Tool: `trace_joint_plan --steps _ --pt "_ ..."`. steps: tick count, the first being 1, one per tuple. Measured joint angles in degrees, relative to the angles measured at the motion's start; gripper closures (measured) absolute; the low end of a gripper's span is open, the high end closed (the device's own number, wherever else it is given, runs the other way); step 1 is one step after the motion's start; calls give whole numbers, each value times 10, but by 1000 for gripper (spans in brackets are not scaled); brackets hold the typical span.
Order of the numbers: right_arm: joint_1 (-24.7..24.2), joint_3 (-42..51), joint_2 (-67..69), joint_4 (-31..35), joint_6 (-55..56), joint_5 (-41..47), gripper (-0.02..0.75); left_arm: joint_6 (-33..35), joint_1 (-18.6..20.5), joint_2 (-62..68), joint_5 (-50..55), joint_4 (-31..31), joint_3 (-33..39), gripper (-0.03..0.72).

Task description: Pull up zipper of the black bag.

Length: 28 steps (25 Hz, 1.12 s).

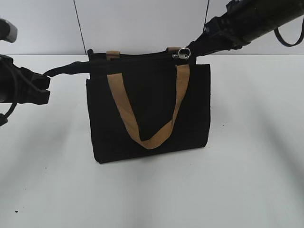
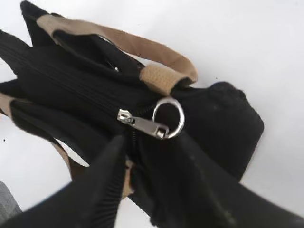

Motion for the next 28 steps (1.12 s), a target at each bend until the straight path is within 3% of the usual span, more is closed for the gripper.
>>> trace_joint_plan --steps 5,8,12,24,28 --pt "-3 -1 -36 1 5 -2 268 0 -9 -7 13 -79 0 312" --pt "-3 -1 -56 1 30 21 200 0 -14 -28 64 -148 -5 203" --pt "-3 -1 -70 -11 70 75 182 0 -29 -66 197 -188 -35 174" --pt "-3 2 -192 -122 166 187 179 28 -53 -284 447 -202 -46 188" --pt "-3 67 -265 -142 184 200 179 45 -53 -394 520 -203 -47 204"
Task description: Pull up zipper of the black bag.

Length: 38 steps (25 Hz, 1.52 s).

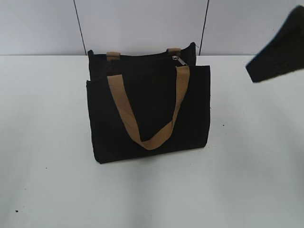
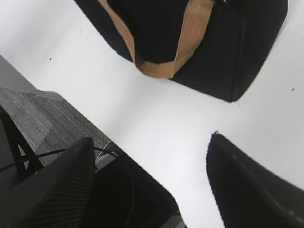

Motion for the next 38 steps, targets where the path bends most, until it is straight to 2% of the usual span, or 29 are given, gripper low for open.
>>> trace_joint_plan --steps 8,15,21,26,33,38 --pt "0 215 -230 -10 10 -26 179 16 0 -134 155 -1 0 209" --pt "0 351 -481 -106 114 -18 179 46 0 -233 208 -18 17 209" --pt "0 369 -635 -196 197 8 179 67 0 -324 213 -45 59 209" --pt "0 370 -674 -272 218 4 178 80 0 -371 212 -46 76 209" --pt "0 371 -674 -286 220 -64 179 82 0 -373 165 -42 85 209" --pt "0 392 -674 -288 220 -78 179 83 0 -374 130 -41 104 209"
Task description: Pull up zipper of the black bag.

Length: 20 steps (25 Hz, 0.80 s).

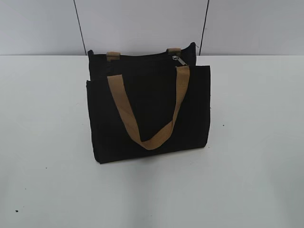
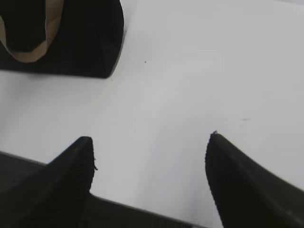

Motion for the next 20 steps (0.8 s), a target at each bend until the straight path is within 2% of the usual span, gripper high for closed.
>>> trace_joint_plan --steps 4,17,20 --pt "0 19 1 -2 0 29 179 1 0 -1 -2 0 1 209" --pt "0 20 1 2 0 31 179 1 0 -1 -4 1 1 228" --pt "-8 20 1 3 0 31 179 1 16 -1 -4 1 1 228"
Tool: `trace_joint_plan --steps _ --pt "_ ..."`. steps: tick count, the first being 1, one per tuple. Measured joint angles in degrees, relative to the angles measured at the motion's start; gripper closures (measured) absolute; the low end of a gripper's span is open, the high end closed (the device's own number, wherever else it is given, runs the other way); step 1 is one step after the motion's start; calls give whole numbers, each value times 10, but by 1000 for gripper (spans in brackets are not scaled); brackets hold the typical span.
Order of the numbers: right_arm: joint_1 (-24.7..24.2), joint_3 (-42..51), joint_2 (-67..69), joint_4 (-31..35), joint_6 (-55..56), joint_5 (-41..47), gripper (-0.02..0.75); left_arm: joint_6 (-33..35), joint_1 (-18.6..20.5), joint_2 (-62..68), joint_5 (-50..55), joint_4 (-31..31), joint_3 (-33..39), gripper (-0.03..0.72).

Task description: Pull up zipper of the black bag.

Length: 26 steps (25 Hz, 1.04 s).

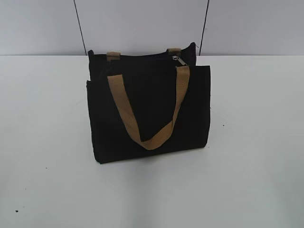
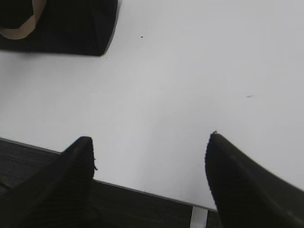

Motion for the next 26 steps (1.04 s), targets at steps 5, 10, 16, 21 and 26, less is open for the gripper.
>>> trace_joint_plan --steps 5,10,16,21,26 --pt "-32 0 -22 0 0 0 179 0 79 0 -2 0 0 228" --pt "-73 0 -67 0 0 1 179 0 155 0 -2 0 0 245" --pt "-100 0 -68 1 0 1 179 0 212 0 -2 0 0 270" --pt "-100 0 -68 1 0 1 179 0 227 0 -2 0 0 292" --pt "-100 0 -68 1 0 1 179 0 227 0 -2 0 0 316"
